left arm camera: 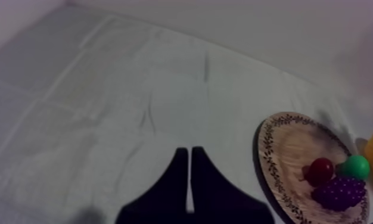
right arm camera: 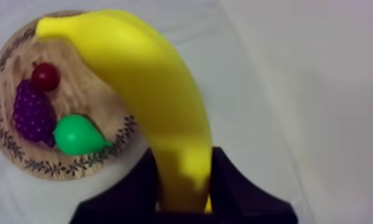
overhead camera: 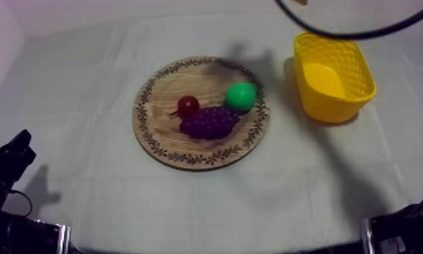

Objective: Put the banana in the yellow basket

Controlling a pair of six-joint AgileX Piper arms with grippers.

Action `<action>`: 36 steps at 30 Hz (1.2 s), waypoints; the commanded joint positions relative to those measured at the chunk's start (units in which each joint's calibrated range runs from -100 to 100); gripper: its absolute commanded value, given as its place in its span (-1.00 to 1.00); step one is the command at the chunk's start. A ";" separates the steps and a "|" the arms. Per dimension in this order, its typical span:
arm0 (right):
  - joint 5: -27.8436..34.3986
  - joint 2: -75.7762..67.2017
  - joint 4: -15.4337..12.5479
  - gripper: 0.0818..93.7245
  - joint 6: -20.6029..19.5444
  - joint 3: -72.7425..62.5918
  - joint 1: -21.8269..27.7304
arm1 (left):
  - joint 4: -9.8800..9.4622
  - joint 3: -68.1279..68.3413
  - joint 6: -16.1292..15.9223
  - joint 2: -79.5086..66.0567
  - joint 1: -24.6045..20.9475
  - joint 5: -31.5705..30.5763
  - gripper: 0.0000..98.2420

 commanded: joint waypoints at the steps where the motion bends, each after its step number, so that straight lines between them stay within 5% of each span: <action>1: -1.32 -2.15 -0.51 -0.79 -1.50 1.28 3.80 | -0.02 0.01 0.01 -0.01 0.01 -0.01 -1.00; 16: -14.33 -10.78 -3.48 -0.78 -3.16 27.13 14.12 | -0.02 0.01 0.01 -0.01 0.01 -0.01 -1.00; 36: -26.01 -10.63 -4.49 -0.64 -8.25 45.12 12.80 | -0.02 0.01 0.01 -0.01 0.01 -0.01 -1.00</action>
